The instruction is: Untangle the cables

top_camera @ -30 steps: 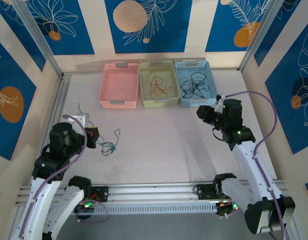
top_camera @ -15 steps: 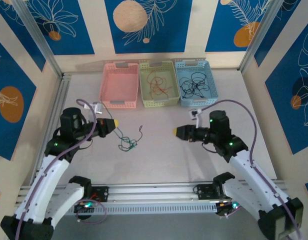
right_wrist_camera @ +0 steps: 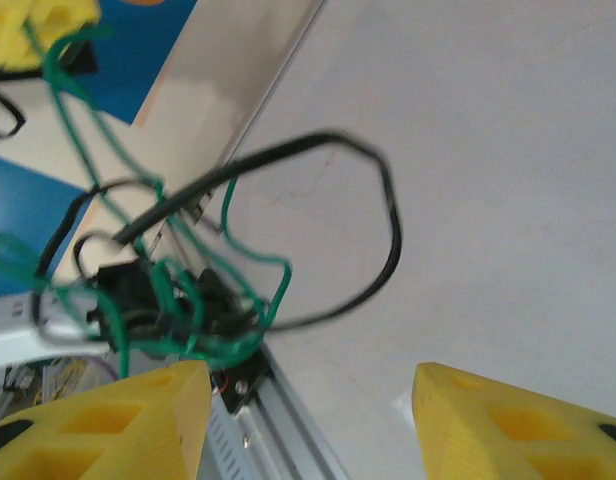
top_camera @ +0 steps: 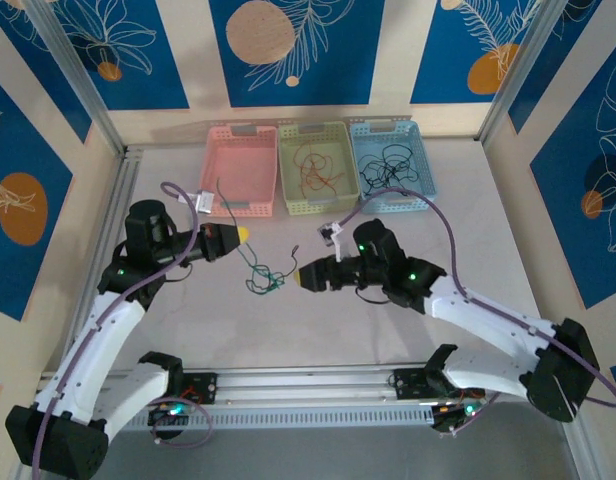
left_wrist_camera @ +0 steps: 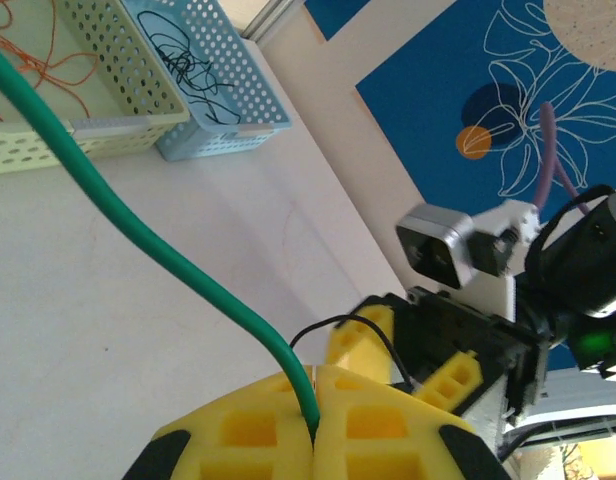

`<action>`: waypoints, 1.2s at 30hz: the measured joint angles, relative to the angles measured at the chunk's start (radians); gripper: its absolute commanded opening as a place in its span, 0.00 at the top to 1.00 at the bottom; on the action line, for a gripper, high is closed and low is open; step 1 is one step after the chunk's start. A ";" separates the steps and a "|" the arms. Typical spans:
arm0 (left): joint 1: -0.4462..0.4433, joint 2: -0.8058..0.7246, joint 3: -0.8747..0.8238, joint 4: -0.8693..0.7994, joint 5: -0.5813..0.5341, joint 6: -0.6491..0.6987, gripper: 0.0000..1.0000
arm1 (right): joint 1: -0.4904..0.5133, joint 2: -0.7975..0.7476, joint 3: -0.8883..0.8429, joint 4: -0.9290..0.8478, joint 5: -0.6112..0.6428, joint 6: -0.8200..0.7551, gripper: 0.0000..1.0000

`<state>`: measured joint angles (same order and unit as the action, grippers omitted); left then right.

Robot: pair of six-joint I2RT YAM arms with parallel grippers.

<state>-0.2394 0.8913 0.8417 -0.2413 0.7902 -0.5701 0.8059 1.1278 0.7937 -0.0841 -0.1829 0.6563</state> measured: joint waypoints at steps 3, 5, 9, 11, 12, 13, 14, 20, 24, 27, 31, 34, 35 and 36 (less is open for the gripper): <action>0.000 -0.002 -0.005 0.003 0.007 -0.007 1.00 | 0.000 0.064 0.025 0.041 0.020 0.044 0.44; 0.000 -0.011 -0.006 0.003 0.010 -0.008 1.00 | 0.005 0.106 0.035 0.064 0.030 0.076 0.44; 0.000 -0.031 -0.008 0.018 0.014 -0.021 1.00 | 0.012 0.154 0.037 0.085 0.042 0.128 0.45; 0.000 -0.040 -0.014 0.027 0.014 -0.027 1.00 | 0.012 0.167 0.038 0.099 0.042 0.156 0.45; 0.000 -0.043 -0.018 0.030 0.015 -0.027 1.00 | 0.012 0.172 0.042 0.098 0.042 0.171 0.46; 0.000 -0.046 -0.024 0.033 0.015 -0.031 1.00 | 0.013 0.177 0.048 0.097 0.042 0.191 0.46; 0.000 -0.048 -0.029 0.034 0.015 -0.032 1.00 | 0.013 0.183 0.058 0.095 0.042 0.214 0.46; 0.000 -0.064 -0.075 0.056 0.014 -0.053 1.00 | 0.033 0.193 0.073 0.122 0.038 0.367 0.45; 0.000 -0.066 -0.090 0.074 0.013 -0.066 1.00 | 0.037 0.195 0.073 0.134 0.028 0.455 0.57; 0.000 -0.066 -0.092 0.085 0.013 -0.076 1.00 | 0.037 0.209 0.074 0.145 0.012 0.498 0.82; 0.000 -0.066 -0.093 0.084 0.013 -0.076 1.00 | 0.031 0.217 0.074 0.144 0.009 0.525 1.00; 0.000 -0.075 -0.094 0.059 -0.011 -0.066 1.00 | 0.011 0.217 0.074 0.139 0.017 0.515 1.00; 0.000 -0.084 -0.094 0.039 -0.025 -0.055 1.00 | -0.006 0.214 0.070 0.141 0.019 0.510 1.00; 0.000 -0.095 -0.093 0.016 -0.044 -0.045 1.00 | -0.030 0.206 0.060 0.143 0.022 0.504 1.00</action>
<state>-0.2398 0.7959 0.7483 -0.2256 0.7464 -0.6151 0.7761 1.3338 0.8539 0.0586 -0.1612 1.1599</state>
